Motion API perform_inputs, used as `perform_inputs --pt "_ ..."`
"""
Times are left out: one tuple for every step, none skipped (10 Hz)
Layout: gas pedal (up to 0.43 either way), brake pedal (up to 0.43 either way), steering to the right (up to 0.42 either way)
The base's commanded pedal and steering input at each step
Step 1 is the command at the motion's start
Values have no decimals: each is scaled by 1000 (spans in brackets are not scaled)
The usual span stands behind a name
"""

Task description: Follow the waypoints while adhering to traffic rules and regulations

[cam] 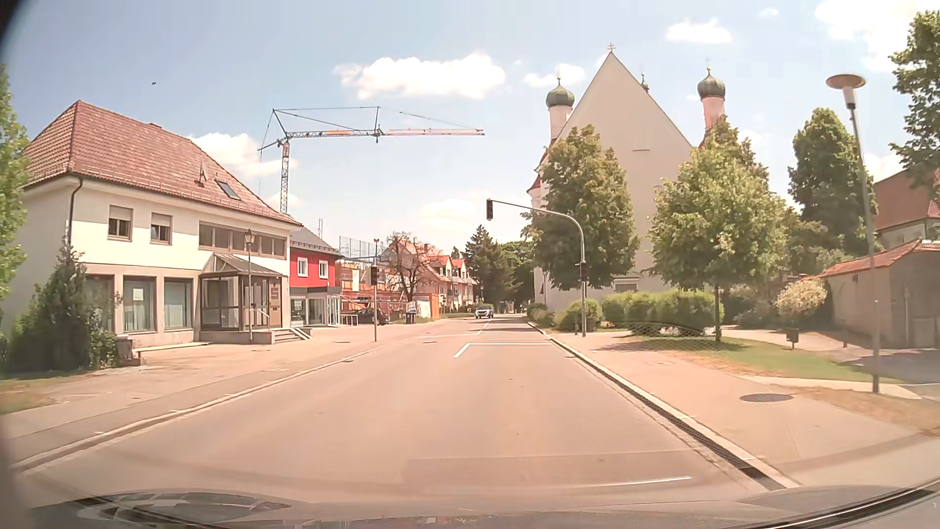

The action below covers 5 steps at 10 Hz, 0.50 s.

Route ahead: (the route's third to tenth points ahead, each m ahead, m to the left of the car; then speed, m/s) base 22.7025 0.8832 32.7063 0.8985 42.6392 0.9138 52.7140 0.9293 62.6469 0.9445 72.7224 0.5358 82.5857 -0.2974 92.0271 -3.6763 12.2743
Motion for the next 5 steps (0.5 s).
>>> perform_inputs --pt "110 12 5" --pt "110 6 5" --pt "110 12 4" --pt "118 12 5" --pt "118 6 4"
